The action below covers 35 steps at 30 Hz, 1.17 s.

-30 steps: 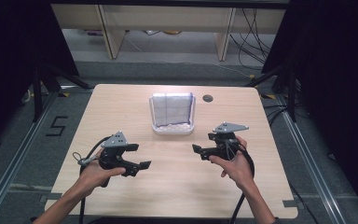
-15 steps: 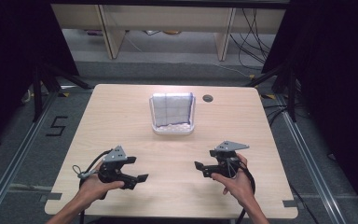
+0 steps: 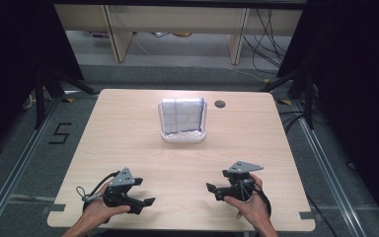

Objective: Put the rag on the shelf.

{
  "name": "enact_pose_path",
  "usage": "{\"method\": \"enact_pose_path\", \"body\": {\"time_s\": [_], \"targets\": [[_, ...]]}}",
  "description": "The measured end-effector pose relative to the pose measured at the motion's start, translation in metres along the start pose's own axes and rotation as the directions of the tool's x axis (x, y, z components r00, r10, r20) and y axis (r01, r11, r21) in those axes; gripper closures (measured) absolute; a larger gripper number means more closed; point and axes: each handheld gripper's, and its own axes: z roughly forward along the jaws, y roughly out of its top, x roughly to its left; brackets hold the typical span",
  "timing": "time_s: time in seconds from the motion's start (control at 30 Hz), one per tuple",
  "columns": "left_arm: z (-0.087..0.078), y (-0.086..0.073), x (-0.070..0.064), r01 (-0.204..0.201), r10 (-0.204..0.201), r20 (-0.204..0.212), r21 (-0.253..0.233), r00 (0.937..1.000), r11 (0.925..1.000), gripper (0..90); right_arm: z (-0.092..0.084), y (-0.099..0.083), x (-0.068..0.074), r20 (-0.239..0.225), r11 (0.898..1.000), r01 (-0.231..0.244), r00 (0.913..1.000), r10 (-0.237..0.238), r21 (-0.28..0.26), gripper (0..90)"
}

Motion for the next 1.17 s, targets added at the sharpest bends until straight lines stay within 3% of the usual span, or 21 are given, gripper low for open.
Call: {"method": "enact_pose_path", "body": {"time_s": [0.03, 0.07, 0.17, 0.23, 0.43, 0.5, 0.53, 0.57, 0.67, 0.73, 0.77, 0.83, 1.1, 1.17], "targets": [[0.000, -0.002, -0.001, 0.011, -0.011, 0.001, -0.003, 0.9999, 0.9999, 14.9, -0.002, -0.002, 0.002, 0.025, 1.000, 0.010, 0.9996, -0.011, 0.010, 20.2], [0.000, -0.004, -0.002, 0.006, -0.006, 0.004, 0.007, 1.0000, 1.0000, 14.9, -0.001, -0.004, 0.003, 0.005, 1.000, 0.004, 1.0000, -0.004, 0.018, 20.1], [-0.001, -0.011, -0.006, -0.005, 0.005, -0.005, 0.017, 1.0000, 0.9999, 14.9, -0.002, -0.008, 0.010, 0.014, 0.999, -0.004, 0.9999, 0.003, 0.033, 19.7], [-0.003, -0.013, -0.007, -0.035, 0.036, -0.022, 0.046, 0.9991, 0.9983, 15.0, -0.003, -0.010, 0.012, 0.017, 0.999, 0.021, 0.9996, -0.022, 0.039, 19.3], [-0.005, -0.016, -0.013, -0.026, 0.026, -0.013, 0.029, 0.9996, 0.9992, 14.9, -0.004, -0.020, 0.020, 0.039, 0.994, 0.069, 0.9966, -0.073, 0.082, 18.1], [-0.007, -0.016, -0.011, -0.061, 0.062, -0.017, 0.061, 0.9979, 0.9963, 15.0, -0.004, -0.021, 0.022, 0.032, 0.993, 0.069, 0.9969, -0.072, 0.095, 17.9], [-0.005, -0.016, -0.013, -0.032, 0.032, -0.013, 0.033, 0.9994, 0.9990, 14.9, -0.004, -0.022, 0.023, 0.030, 0.992, 0.082, 0.9959, -0.086, 0.093, 17.9], [-0.004, -0.017, -0.013, -0.027, 0.028, -0.014, 0.029, 0.9995, 0.9992, 14.9, -0.004, -0.022, 0.023, 0.027, 0.991, 0.085, 0.9957, -0.088, 0.099, 17.9], [-0.005, -0.017, -0.010, -0.053, 0.055, -0.031, 0.062, 0.9980, 0.9967, 14.9, -0.004, -0.022, 0.025, 0.029, 0.991, 0.082, 0.9960, -0.085, 0.109, 18.1], [-0.005, -0.017, -0.009, -0.053, 0.055, -0.030, 0.058, 0.9980, 0.9969, 14.9, -0.003, -0.022, 0.024, 0.029, 0.990, 0.083, 0.9959, -0.086, 0.111, 18.0], [-0.005, -0.017, -0.010, -0.048, 0.050, -0.025, 0.051, 0.9984, 0.9975, 15.0, -0.002, -0.022, 0.023, 0.019, 0.990, 0.106, 0.9939, -0.108, 0.098, 18.0], [-0.005, -0.017, -0.009, -0.055, 0.057, -0.028, 0.061, 0.9980, 0.9966, 14.9, -0.003, -0.022, 0.023, 0.020, 0.990, 0.092, 0.9953, -0.095, 0.104, 17.9], [-0.002, -0.019, -0.007, -0.016, 0.017, -0.024, 0.046, 0.9996, 0.9988, 14.9, -0.001, -0.023, 0.022, 0.019, 0.989, 0.099, 0.9946, -0.102, 0.106, 17.7], [-0.002, -0.019, -0.006, -0.016, 0.017, -0.025, 0.043, 0.9995, 0.9989, 14.9, -0.001, -0.023, 0.022, 0.032, 0.989, 0.077, 0.9962, -0.082, 0.124, 17.5]]}}
